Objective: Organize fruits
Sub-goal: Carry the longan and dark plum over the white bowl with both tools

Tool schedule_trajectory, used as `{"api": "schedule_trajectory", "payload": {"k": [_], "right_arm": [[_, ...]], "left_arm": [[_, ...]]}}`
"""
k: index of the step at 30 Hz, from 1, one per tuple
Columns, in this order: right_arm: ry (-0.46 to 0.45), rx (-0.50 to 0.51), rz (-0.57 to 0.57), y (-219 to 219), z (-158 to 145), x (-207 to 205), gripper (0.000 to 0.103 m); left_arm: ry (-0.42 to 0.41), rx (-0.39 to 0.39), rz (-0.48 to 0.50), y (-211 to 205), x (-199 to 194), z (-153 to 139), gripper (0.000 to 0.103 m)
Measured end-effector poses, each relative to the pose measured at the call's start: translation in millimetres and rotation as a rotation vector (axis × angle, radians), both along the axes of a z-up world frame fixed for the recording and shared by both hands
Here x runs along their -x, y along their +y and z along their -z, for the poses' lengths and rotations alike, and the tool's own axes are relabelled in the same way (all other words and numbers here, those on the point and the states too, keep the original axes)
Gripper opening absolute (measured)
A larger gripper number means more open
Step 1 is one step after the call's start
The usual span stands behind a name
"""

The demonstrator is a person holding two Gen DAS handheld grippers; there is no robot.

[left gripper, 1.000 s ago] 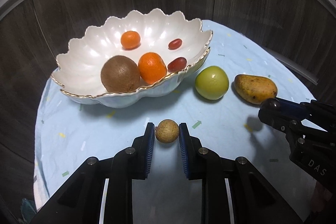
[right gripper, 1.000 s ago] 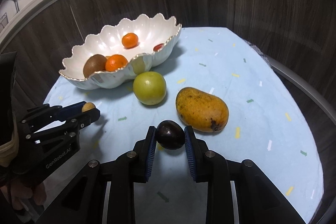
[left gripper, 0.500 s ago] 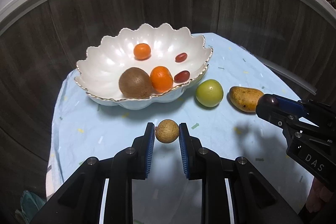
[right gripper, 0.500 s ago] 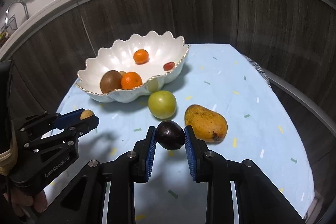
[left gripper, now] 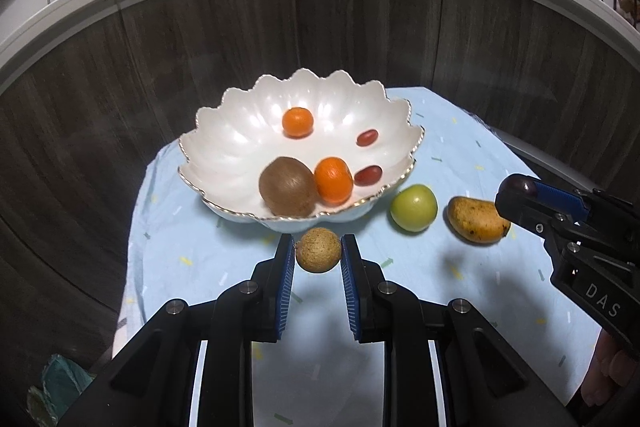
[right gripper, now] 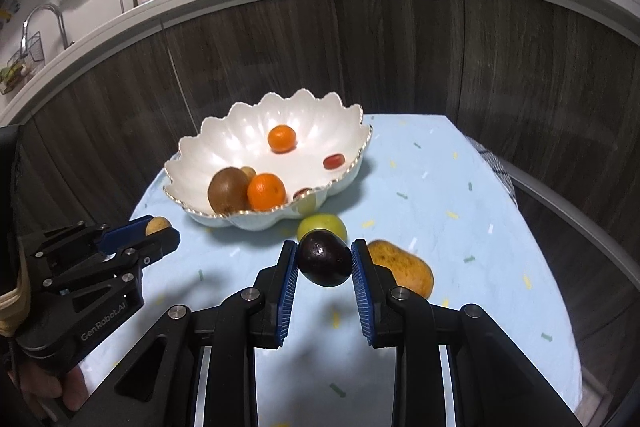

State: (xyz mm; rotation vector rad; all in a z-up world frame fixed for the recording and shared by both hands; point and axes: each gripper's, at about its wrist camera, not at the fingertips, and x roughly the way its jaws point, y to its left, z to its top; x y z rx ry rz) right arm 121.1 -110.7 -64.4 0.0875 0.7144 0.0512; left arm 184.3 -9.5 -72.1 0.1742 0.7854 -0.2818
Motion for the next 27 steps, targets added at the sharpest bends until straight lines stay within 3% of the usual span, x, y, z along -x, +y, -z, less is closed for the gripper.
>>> {"api": "schedule_trajectory", "payload": {"k": [27], "right_arm": [[-0.042,0.01,-0.046,10,-38,-68,0.028]], "left_arm": [[-0.045,0.015,-0.098,19,-56,-36,0.024]]}}
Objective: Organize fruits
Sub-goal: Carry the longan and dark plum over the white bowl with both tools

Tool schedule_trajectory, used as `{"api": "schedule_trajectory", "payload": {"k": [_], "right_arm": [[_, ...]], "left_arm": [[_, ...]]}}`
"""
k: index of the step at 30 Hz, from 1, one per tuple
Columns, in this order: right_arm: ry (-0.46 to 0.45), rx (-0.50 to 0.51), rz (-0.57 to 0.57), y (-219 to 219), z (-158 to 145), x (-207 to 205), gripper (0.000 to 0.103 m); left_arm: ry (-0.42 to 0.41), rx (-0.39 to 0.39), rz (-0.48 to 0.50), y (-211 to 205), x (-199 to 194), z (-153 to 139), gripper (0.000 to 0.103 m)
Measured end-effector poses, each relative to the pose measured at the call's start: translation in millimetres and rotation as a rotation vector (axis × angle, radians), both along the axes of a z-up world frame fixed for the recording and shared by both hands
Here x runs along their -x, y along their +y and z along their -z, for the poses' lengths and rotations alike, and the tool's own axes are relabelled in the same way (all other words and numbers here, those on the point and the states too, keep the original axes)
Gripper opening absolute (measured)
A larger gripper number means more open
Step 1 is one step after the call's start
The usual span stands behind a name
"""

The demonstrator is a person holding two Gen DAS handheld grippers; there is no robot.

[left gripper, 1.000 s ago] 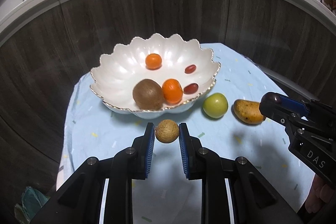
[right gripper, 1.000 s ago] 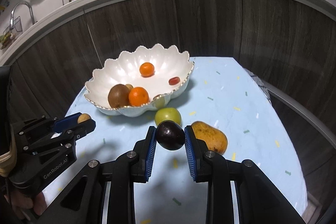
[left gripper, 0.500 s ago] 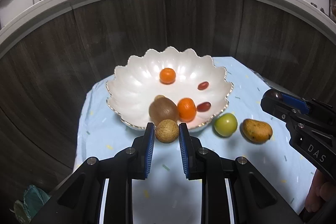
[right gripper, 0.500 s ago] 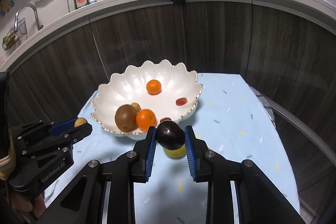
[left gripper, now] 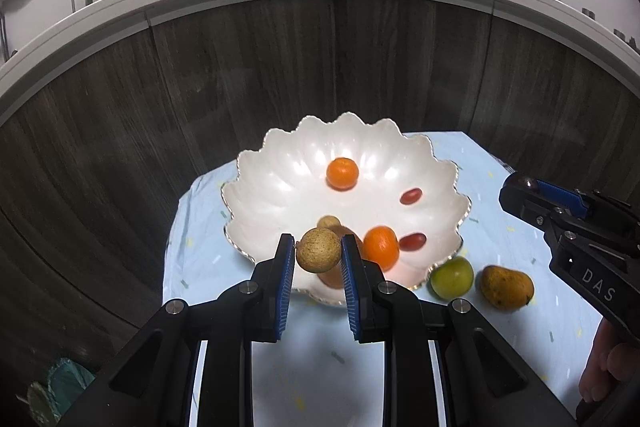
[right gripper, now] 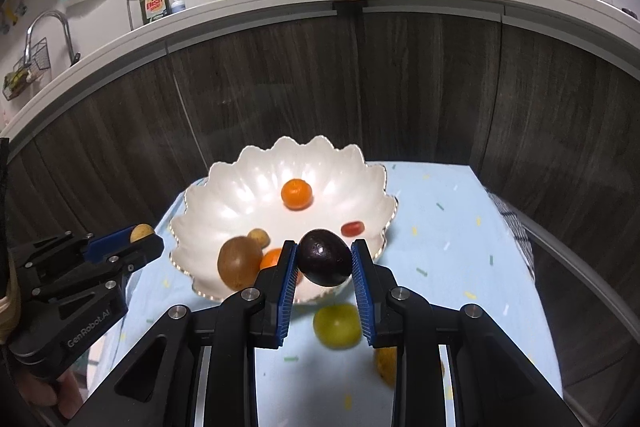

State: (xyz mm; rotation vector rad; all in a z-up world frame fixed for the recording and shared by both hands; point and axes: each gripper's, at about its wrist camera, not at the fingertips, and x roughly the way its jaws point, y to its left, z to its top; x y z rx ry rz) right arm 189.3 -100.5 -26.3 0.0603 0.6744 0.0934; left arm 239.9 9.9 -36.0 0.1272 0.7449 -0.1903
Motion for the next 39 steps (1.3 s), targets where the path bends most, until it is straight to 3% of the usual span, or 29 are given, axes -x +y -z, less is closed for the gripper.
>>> {"api": "schedule_trajectory", "payload": {"k": [19,39], "right_arm": [[0.024,0.019,0.004,2,10,-49,0.028],[0.148,0.011,0.012,3,44,-86,0.028]], "left_arm": [[0.006,-0.016,-0.039,10,-45,10,0.024],[0.08,-0.039,-0.045,16,-78,42,0.024]]}}
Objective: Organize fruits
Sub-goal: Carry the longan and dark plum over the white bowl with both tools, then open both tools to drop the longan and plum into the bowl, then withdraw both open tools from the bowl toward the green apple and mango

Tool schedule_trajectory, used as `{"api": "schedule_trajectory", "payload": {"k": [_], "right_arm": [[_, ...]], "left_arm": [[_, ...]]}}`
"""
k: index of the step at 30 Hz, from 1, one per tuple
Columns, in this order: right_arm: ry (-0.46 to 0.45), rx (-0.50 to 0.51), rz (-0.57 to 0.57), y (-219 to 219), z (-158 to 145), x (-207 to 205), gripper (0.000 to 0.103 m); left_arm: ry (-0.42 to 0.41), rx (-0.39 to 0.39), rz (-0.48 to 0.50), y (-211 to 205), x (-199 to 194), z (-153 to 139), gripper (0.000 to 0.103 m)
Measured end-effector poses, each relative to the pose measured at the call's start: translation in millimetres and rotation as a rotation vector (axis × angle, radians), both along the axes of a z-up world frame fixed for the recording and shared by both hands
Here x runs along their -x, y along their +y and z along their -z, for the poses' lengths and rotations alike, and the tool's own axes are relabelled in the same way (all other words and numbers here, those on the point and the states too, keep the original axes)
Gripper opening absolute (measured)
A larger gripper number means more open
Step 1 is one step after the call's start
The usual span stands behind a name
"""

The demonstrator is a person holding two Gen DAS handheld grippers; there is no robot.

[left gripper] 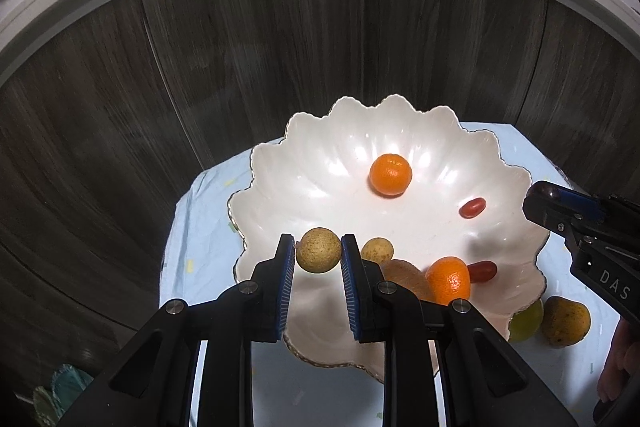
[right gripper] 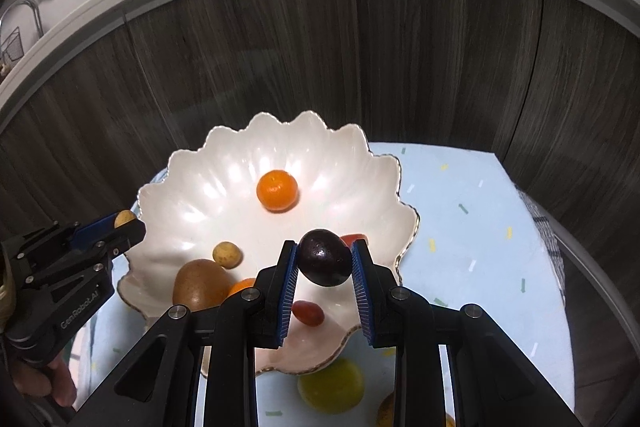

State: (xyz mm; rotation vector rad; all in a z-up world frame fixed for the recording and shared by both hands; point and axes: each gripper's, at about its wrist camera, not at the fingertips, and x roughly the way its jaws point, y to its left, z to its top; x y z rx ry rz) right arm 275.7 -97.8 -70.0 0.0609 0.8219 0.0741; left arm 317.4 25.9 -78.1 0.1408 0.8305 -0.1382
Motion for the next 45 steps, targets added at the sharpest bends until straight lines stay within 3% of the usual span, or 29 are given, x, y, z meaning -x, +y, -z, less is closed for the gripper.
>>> {"api": "schedule_trajectory", "payload": {"k": [7,12,14,16,19,26,45], "right_arm": [[0.036,-0.005,-0.003,0,6,-5,0.029],[0.045,0.005,-0.002,0,6,-6,0.03],[0.044,0.01,-0.001,0,6,-6,0.039],[0.025,0.021,0.012,0,3,-4,0.059],[0.005,0.032,0.015,0,-1,0,0.067],[-0.012,0.037,0.018,0,-8,5,0.073],[-0.064,0.035,0.028,-5,-36,32,0.074]], "left_arm": [[0.024,0.011,-0.003,1,-4,7,0.025],[0.009,0.01,-0.009,2,-1,5,0.045],[0.005,0.009,-0.013,3,-1,4,0.055],[-0.001,0.009,-0.017,3,0,3,0.057],[-0.007,0.007,-0.025,4,2,1,0.066],[-0.042,-0.001,-0.056,6,9,-8,0.086],[-0.087,0.0,-0.049,-3,35,-36,0.091]]}}
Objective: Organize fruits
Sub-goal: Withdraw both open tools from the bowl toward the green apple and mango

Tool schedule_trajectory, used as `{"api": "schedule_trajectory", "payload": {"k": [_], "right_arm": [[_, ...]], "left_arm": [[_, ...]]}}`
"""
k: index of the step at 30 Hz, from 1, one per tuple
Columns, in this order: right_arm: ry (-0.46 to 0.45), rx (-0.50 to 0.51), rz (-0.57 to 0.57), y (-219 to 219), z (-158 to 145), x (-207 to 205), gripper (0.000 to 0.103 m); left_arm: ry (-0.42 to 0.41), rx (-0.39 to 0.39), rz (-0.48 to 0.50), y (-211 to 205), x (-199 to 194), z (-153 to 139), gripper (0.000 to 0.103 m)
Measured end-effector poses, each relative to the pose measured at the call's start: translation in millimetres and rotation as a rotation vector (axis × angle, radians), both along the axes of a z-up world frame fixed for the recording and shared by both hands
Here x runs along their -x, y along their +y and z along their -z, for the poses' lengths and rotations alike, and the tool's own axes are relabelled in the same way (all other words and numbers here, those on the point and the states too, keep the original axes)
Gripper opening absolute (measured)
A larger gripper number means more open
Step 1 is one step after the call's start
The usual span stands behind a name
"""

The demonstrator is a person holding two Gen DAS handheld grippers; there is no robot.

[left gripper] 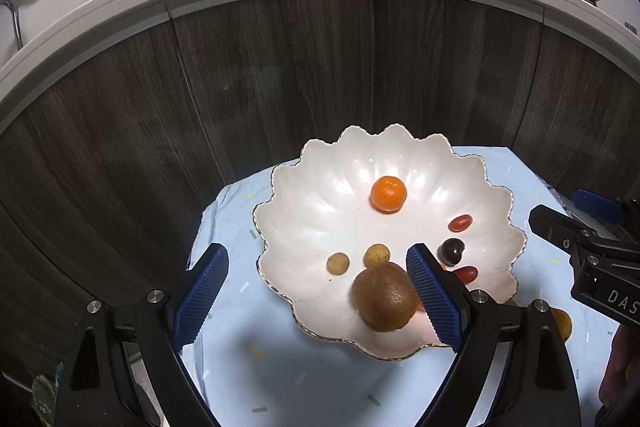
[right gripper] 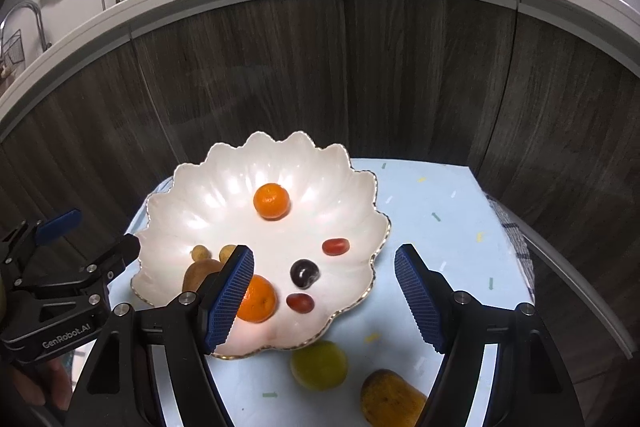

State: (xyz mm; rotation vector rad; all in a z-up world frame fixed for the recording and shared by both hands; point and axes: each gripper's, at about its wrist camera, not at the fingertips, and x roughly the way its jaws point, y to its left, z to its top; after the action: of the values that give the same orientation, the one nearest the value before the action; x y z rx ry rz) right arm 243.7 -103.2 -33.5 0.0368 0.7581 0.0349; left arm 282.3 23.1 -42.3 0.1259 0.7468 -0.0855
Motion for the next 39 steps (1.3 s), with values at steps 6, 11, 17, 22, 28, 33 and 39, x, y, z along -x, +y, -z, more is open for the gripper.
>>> {"api": "schedule_trajectory", "payload": {"k": [6,11,17,22,28,33,39], "right_arm": [[-0.019,-0.002,0.01,-6,-8,11,0.074],[-0.032,-0.009,0.021,-12,-14,20,0.074],[-0.042,-0.016,0.034,-21,-18,31,0.074],[-0.042,-0.019,0.047,-28,-19,41,0.074],[-0.045,-0.015,0.055,-34,-20,52,0.074],[-0.047,-0.014,0.061,-39,-19,60,0.074],[-0.043,-0.008,0.07,-46,-14,72,0.074]], "left_arm": [[-0.02,-0.004,0.014,-6,10,-11,0.092],[-0.033,-0.002,0.028,-12,18,-18,0.092],[-0.042,0.003,0.045,-21,30,-23,0.092],[-0.041,0.011,0.053,-26,40,-25,0.095],[-0.031,0.016,0.064,-33,52,-22,0.095],[-0.025,0.018,0.076,-38,59,-20,0.095],[-0.022,0.015,0.089,-45,69,-20,0.095]]}}
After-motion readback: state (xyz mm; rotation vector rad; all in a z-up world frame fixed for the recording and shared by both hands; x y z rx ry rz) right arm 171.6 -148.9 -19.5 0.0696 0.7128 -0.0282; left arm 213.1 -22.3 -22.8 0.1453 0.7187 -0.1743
